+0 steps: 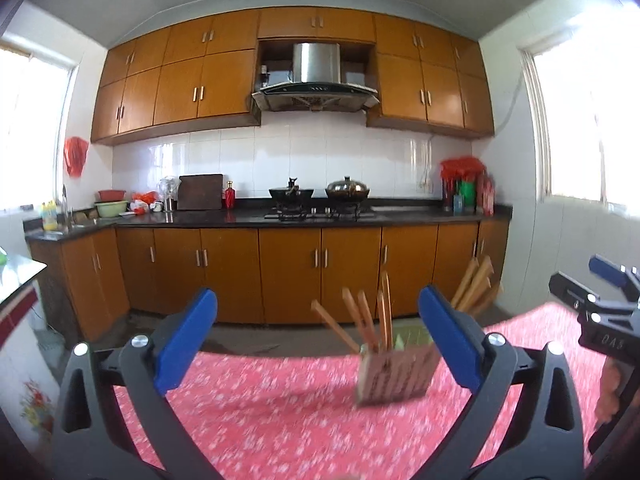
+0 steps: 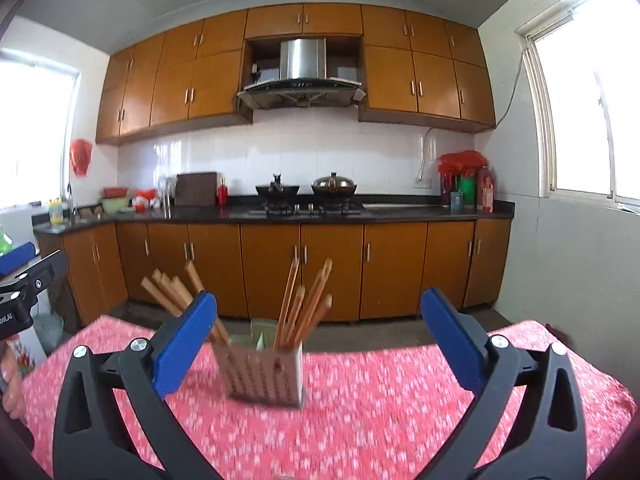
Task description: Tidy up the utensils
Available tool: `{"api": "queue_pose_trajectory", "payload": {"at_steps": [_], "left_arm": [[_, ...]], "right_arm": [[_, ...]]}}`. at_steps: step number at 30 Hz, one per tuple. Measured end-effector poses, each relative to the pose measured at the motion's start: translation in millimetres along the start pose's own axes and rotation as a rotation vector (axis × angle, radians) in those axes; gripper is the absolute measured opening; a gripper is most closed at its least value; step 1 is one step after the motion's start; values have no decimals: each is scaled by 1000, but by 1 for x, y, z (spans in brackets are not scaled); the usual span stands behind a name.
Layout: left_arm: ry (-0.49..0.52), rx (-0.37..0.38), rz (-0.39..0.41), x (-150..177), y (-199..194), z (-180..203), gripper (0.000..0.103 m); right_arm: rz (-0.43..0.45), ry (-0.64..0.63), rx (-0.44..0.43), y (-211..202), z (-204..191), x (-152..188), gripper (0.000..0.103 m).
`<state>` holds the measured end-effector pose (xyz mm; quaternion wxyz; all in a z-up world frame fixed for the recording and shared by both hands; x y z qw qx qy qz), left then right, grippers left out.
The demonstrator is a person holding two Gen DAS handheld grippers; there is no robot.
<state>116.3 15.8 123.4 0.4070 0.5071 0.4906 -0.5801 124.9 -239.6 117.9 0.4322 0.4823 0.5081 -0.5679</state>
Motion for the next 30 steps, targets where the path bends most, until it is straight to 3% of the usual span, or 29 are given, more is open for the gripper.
{"api": "queue_pose_trajectory", "payload": {"at_steps": [11,17,30], "left_arm": [[-49,-57,-124,88,-43,14,99],[-38,-80,-140,119,-60,23,99],[-16,-74,-205,140,-58,33,99]], "right_arm": [[-117,-20,-14,-41,0,80,101],[-181,-8,-31,-51,-1,111,101],[-248,-6,-14,-57,-2,138,101]]}}
Point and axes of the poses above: each gripper's, at about its wrist camera, not at the fingertips, and y roughly the way its jaws point, z to its right, x to its underside, the point moved 2 cm from there along y, roughly the way its jaws point, and after that the axes turned 9 degrees about x, right-handed, at the moved point
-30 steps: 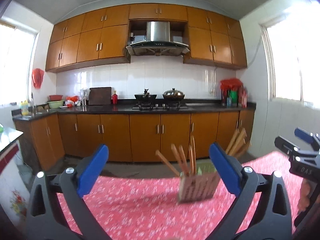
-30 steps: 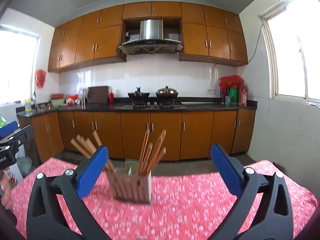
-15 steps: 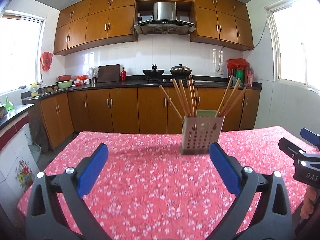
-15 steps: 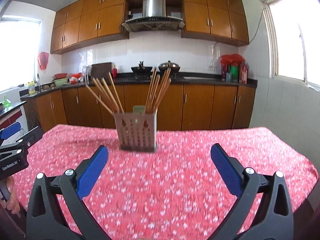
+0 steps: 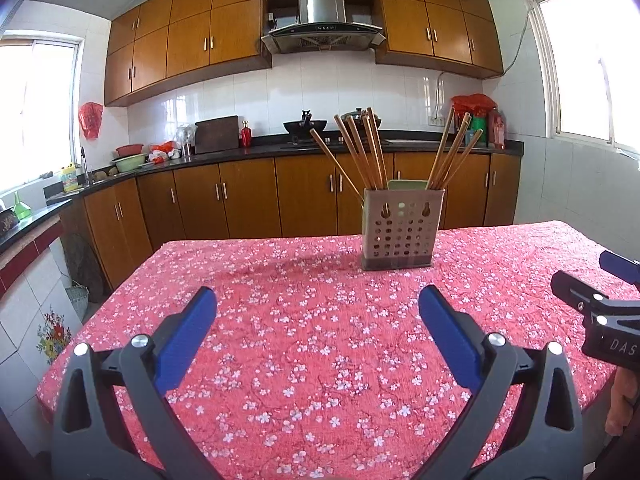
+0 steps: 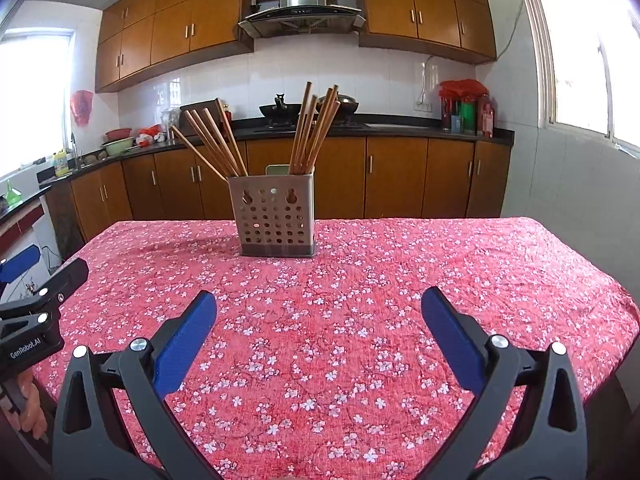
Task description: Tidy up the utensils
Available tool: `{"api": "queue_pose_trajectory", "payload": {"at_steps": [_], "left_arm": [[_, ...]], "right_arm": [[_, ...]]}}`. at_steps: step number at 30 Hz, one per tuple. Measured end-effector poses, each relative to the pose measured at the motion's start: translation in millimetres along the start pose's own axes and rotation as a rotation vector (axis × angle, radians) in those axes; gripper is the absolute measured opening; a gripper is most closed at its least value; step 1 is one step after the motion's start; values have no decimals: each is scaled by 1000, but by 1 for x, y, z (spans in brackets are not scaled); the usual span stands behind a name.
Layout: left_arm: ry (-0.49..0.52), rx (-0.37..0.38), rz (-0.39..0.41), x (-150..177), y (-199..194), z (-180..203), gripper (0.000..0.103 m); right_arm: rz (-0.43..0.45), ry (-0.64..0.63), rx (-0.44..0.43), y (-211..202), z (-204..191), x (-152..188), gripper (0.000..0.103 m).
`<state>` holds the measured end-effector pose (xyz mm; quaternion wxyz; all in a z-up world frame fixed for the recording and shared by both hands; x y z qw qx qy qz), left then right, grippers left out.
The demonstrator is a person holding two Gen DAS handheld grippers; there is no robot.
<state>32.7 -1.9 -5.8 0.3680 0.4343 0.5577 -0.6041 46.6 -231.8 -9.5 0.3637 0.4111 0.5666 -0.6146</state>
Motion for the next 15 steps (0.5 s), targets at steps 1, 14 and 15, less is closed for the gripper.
{"api": "queue_pose_trajectory", "payload": {"at_steps": [1,14,15], "left_arm": [[-2,1,-2,1,0,0,99],[-15,13,-19,2,4,0,99],[-16,14,-20,3,4,0,99]], "right_arm": [[-2,1,0,0,0,0,101],[-15,7,-6,0,-1,1,101],[-16,8,-6,0,0,1,101]]}}
Point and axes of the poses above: each gripper's, at about its wrist camera, not at the fingertips, and y roughly the way its jaws point, z to its right, x to its underside, the point moved 2 cm from there along y, roughly the way its jaws point, and after that the axes turned 9 degrees about x, right-handed, at the moved point
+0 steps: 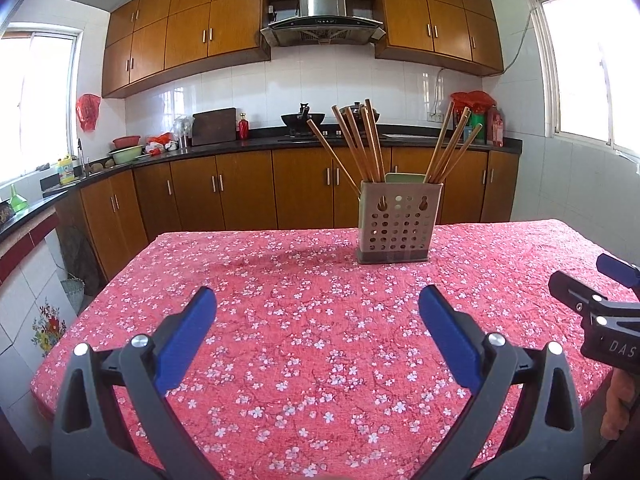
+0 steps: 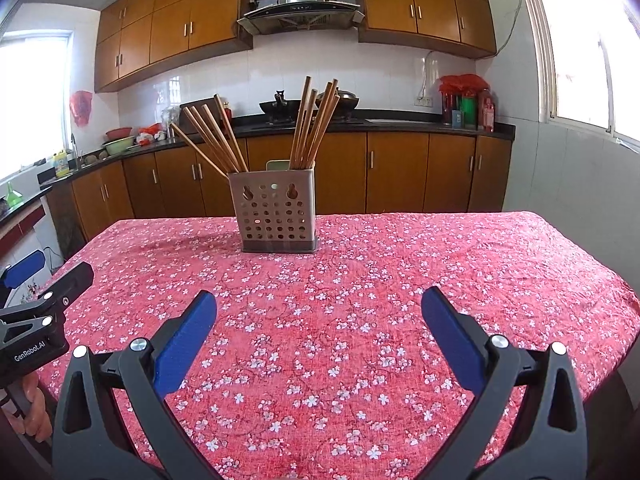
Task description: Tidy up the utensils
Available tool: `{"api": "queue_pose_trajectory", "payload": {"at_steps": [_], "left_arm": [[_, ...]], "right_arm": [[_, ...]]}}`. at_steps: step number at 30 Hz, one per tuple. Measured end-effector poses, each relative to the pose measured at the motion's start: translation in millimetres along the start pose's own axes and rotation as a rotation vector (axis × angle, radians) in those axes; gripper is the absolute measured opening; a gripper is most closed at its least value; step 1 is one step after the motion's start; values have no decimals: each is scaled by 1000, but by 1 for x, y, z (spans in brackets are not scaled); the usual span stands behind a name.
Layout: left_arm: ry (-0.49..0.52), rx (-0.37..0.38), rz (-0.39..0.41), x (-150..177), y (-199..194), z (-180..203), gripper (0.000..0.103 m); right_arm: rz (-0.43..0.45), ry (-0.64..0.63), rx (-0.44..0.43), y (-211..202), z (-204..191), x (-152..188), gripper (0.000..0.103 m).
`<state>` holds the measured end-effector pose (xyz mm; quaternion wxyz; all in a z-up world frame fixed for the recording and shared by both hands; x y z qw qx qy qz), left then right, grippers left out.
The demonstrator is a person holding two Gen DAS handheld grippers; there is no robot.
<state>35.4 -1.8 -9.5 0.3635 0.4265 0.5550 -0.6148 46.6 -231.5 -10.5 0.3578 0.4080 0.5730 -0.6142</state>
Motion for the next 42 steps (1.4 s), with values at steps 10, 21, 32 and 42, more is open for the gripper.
{"api": "queue_pose_trajectory", "payload": {"at_steps": [10,21,32,42], "left_arm": [[-3,3,-9,1,2,-2,99],[-10,1,-11,2,3,-2,99],[-12,2,-12,3,3,-1,99],[-12,2,-13,3,4,0,99]], "right_arm": [[-7,9,0,1,2,0,101],[-8,13,-1,1,2,0,101],[-10,16,1,1,2,0,101],[-10,17,0,1,2,0,101]]}}
Point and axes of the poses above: each gripper's, at about its wrist camera, not at the fingertips, and y roughly the way its jaws point, z to its right, x to its underside, the point moved 2 cm from there along y, roughly the way its jaws point, and after that the axes turned 9 degrees about x, right-handed, at the moved point
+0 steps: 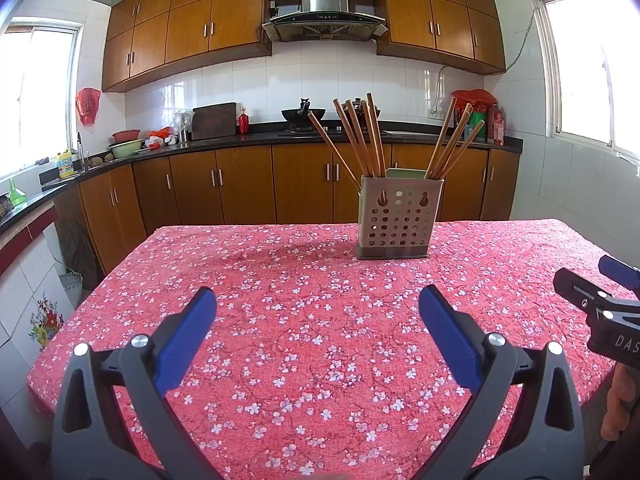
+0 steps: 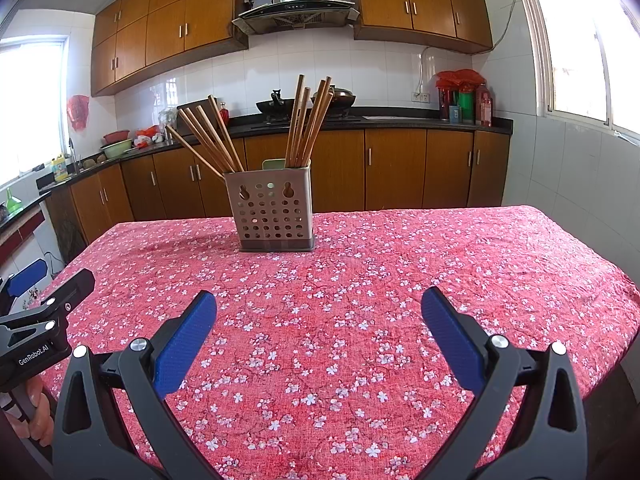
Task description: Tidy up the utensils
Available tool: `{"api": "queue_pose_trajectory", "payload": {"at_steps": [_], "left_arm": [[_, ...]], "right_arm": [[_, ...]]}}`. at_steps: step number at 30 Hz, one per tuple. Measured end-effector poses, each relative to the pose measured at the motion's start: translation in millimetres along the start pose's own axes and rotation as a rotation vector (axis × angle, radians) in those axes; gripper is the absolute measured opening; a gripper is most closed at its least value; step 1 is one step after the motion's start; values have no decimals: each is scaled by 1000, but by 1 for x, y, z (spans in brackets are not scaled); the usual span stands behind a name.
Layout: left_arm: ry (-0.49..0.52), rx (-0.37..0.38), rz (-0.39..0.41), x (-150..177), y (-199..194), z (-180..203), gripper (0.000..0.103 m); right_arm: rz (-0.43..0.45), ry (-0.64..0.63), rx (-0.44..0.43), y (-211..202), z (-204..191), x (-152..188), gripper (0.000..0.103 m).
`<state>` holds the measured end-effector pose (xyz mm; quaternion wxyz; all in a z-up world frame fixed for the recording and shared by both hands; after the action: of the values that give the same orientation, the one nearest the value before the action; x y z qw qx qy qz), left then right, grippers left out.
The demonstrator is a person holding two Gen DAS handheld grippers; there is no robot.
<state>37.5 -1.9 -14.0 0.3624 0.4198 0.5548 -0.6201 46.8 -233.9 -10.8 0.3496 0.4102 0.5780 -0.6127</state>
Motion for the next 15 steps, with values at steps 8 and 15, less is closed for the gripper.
{"api": "queue_pose_trajectory", "payload": {"at_steps": [8,15], "left_arm": [[0,2,1,1,0,0,99],[0,3,0,1,-1,0,99]], "right_arm": [[1,-1,0,0,0,0,101],[1,0,-1,0,1,0,101]]}}
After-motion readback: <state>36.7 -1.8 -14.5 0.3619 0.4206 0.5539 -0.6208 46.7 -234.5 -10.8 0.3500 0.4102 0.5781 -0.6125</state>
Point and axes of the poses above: each gripper's, at about its wrist camera, not at the fingertips, and y roughly the way its jaws point, z to its right, x to its underside, the point moved 2 cm from there along y, roughly the way its jaws point, and after that the axes turned 9 degrees about x, right-handed, at the moved point
